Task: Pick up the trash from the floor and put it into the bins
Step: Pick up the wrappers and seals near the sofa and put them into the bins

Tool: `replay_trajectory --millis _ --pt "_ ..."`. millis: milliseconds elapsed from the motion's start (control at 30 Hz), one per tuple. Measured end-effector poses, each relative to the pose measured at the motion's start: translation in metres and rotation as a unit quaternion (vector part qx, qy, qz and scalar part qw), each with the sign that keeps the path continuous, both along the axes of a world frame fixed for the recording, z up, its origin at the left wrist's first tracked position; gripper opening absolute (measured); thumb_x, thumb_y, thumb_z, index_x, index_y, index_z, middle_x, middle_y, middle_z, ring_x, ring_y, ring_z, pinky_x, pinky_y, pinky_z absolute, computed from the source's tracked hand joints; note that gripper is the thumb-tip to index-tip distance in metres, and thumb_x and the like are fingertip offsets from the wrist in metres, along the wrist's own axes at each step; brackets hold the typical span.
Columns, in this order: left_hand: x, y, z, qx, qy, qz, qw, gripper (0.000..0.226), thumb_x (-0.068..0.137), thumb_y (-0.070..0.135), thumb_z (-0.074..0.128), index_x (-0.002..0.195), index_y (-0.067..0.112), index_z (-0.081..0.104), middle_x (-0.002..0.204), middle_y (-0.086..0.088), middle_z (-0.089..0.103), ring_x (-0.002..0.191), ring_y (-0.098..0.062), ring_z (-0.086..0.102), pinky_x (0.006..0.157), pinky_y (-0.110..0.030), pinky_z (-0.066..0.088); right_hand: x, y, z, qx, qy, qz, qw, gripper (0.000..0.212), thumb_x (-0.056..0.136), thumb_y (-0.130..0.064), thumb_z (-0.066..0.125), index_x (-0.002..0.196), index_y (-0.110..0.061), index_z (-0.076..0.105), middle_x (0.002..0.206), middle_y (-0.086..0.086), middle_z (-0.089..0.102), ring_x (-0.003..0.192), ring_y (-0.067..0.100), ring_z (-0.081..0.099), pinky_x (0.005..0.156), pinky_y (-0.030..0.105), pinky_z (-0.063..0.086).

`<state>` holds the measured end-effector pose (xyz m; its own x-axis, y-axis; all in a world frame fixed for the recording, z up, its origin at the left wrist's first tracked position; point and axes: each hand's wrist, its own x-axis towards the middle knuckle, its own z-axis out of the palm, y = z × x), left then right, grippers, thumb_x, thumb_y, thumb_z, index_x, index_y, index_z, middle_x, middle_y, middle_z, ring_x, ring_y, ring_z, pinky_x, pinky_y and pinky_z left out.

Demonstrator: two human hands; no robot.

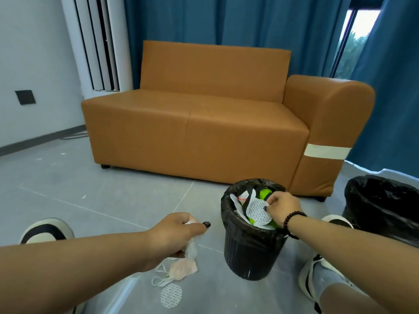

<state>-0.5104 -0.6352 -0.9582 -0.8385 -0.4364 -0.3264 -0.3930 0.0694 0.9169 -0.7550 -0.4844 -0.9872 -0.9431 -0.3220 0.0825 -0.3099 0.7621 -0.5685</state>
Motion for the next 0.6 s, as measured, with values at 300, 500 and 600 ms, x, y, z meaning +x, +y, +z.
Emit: replay_trajectory --millis 300,500,600 --pt "-0.005 -0.008 0.012 0.024 0.066 0.055 0.996 0.023 0.094 0.033 0.055 0.084 0.014 0.046 0.045 0.005 0.052 0.051 -0.014 0.041 0.055 -0.023 0.041 0.035 -0.005 0.010 0.086 0.146 0.112 0.979 0.039 0.092 -0.021 0.058 0.129 -0.018 0.049 0.124 0.001 0.042 0.093 0.018 0.055 0.077 0.031 0.047" --pt "-0.010 -0.003 0.011 0.031 0.095 0.059 0.993 0.029 0.094 0.039 0.051 0.086 0.012 0.047 0.065 -0.008 0.050 0.057 -0.018 0.042 0.053 -0.022 0.044 0.130 -0.005 0.046 -0.254 -0.151 0.304 0.906 0.014 0.085 -0.013 0.067 0.094 -0.013 0.058 0.082 0.000 0.061 0.063 0.025 0.066 0.055 0.032 0.053" --pt "-0.012 0.002 0.010 0.027 0.107 0.054 0.992 0.032 0.095 0.042 0.048 0.082 0.013 0.046 0.065 -0.004 0.045 0.055 -0.015 0.043 0.053 -0.022 0.044 0.150 -0.005 0.055 -0.262 -0.181 0.382 0.867 0.035 0.073 -0.014 0.079 0.095 -0.015 0.052 0.082 0.001 0.060 0.060 0.026 0.065 0.054 0.030 0.054"
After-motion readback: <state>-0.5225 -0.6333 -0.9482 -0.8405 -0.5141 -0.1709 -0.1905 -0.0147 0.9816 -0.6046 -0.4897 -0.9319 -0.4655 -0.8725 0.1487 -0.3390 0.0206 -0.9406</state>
